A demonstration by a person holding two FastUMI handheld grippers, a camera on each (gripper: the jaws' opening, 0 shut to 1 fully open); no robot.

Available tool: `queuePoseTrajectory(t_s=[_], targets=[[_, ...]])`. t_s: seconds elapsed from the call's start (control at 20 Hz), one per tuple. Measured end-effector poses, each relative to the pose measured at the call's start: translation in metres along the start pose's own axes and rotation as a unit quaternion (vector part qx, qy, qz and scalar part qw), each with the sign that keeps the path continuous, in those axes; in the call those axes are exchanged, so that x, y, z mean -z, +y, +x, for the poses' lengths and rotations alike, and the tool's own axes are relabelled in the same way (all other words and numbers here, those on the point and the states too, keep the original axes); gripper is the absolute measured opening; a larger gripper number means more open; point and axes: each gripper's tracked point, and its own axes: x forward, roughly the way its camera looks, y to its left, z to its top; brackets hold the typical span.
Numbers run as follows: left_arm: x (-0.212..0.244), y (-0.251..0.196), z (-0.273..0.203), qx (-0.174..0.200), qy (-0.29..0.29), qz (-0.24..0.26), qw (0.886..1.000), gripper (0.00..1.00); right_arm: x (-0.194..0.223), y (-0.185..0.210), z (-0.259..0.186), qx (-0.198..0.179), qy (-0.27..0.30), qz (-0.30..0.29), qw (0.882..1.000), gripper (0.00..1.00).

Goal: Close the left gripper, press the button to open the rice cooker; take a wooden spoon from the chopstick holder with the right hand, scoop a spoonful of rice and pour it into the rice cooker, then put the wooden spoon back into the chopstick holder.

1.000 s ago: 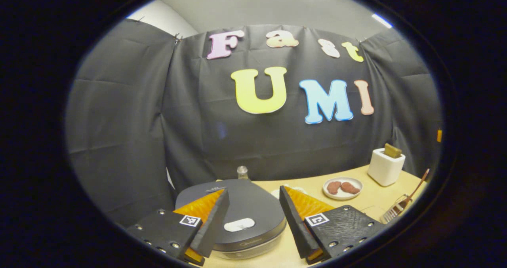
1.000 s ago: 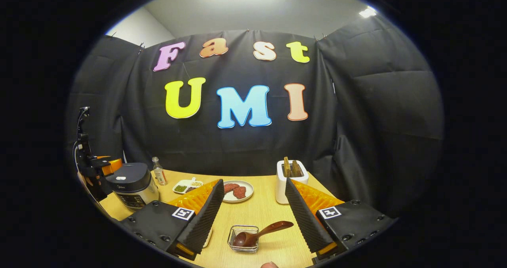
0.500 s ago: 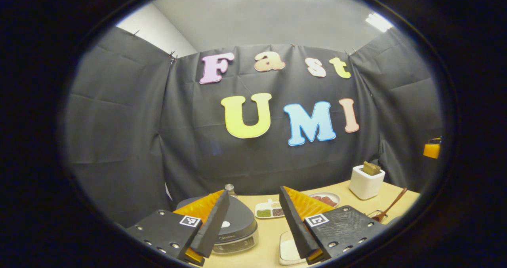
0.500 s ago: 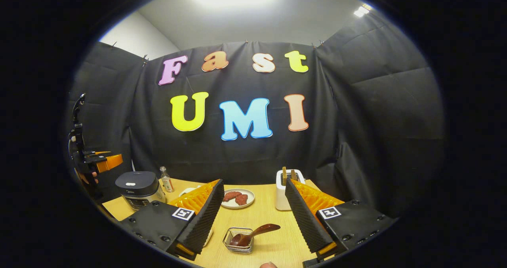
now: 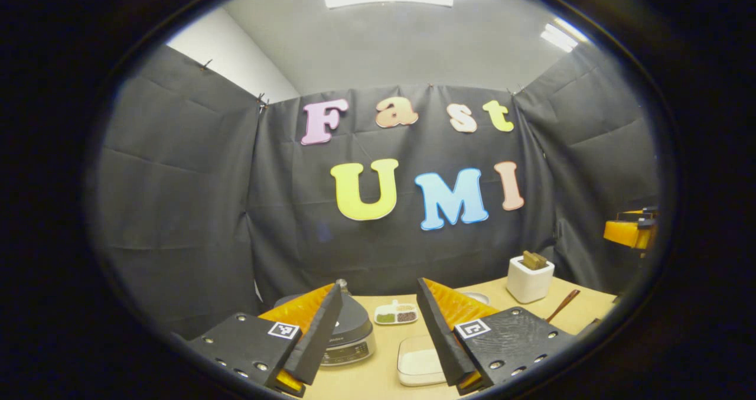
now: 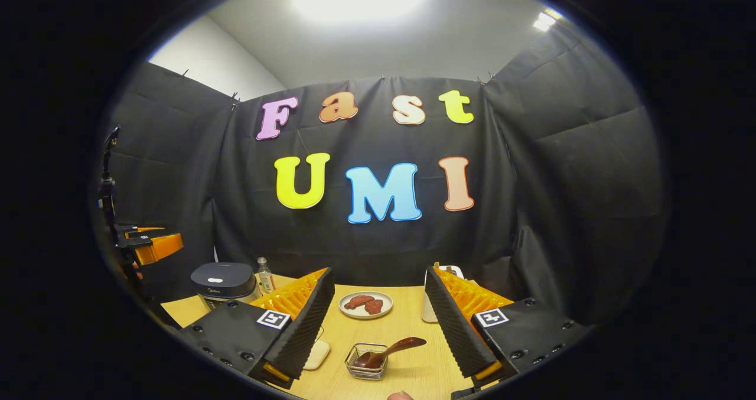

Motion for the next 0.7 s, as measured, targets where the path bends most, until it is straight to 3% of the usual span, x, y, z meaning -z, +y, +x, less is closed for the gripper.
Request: queuePoseTrajectory(t_s=[0.4,0.7], targets=[[-0.006,0.007,-0.04,0.034,-0.005,0.001,0.999,0.8,-0.006,0.024,-0.034,0.016,-0.011,-0.004,1.0,0.98],[-0.02,0.027,-0.064,0.032,-0.023,0.004,0.999,0.8,-0.013,0.035,-0.055,0.024,-0.012,-0.007,1.0,0.98]])
